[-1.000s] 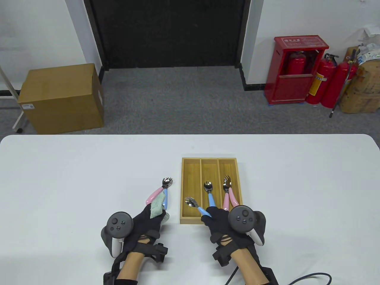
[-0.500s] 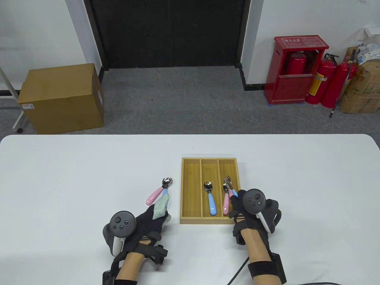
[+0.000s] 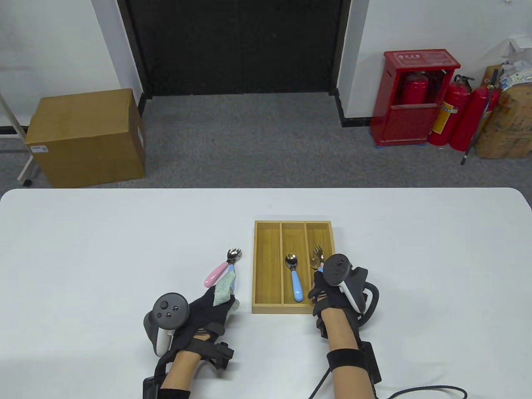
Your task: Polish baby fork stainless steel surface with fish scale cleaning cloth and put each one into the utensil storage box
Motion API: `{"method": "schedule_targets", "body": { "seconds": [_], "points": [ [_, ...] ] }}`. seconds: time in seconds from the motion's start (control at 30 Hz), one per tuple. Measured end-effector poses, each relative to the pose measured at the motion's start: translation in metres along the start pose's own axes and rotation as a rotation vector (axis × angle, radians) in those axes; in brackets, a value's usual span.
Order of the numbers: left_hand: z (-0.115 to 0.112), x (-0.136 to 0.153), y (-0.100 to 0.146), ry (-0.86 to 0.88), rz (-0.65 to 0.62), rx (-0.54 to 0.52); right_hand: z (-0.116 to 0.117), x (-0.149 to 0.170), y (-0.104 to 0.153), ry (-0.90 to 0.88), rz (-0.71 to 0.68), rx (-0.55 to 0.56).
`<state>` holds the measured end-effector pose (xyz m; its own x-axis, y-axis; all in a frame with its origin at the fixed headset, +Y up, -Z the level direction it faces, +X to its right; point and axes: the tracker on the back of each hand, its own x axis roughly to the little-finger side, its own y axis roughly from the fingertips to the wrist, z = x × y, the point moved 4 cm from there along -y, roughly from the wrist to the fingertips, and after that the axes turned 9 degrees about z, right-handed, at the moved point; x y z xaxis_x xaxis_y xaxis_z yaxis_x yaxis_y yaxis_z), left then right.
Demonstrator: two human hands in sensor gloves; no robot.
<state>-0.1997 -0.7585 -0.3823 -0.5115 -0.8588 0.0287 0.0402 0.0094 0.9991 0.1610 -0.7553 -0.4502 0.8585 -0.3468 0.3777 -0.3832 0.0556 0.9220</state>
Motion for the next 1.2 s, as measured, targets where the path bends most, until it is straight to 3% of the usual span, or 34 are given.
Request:
{"method": "schedule_targets", "body": {
  "seconds": [0.17, 0.37, 0.47, 0.53, 0.63, 0.7, 0.87, 1.03, 1.1, 1.2],
  "points": [
    [-0.002, -0.005, 0.002, 0.001, -0.025, 0.002, -0.01, 0.007, 0.01, -0.035, -0.021, 0.014],
    [-0.001, -0.013, 0.006, 0.051, -0.054, 0.012, -0.038, 0.014, 0.03, -0.115, -0.065, 0.056],
    [-0.003, -0.012, 0.007, 0.129, -0.06, 0.043, -0.049, 0.016, 0.045, -0.259, -0.115, 0.068],
    [-0.008, -0.011, 0.007, 0.233, -0.065, 0.09, -0.043, 0.023, 0.056, -0.413, -0.147, 0.091],
    [-0.017, -0.011, 0.006, 0.342, -0.069, 0.159, -0.041, 0.028, 0.058, -0.43, -0.132, -0.001],
    [-0.022, -0.012, 0.006, 0.406, -0.076, 0.193, -0.047, 0.026, 0.061, -0.478, -0.169, 0.058],
    [-0.032, -0.012, 0.006, 0.543, -0.074, 0.276, -0.04, 0.008, 0.071, -0.596, -0.288, -0.074],
    [-0.035, -0.011, 0.009, 0.629, -0.076, 0.301, -0.009, -0.018, 0.088, -0.735, -0.368, -0.338],
    [-0.038, -0.012, 0.01, 0.676, -0.079, 0.345, 0.005, -0.032, 0.097, -0.807, -0.412, -0.472],
    [-0.045, -0.017, 0.012, 0.738, -0.096, 0.43, 0.018, -0.047, 0.108, -0.883, -0.455, -0.584]
  ]
}}
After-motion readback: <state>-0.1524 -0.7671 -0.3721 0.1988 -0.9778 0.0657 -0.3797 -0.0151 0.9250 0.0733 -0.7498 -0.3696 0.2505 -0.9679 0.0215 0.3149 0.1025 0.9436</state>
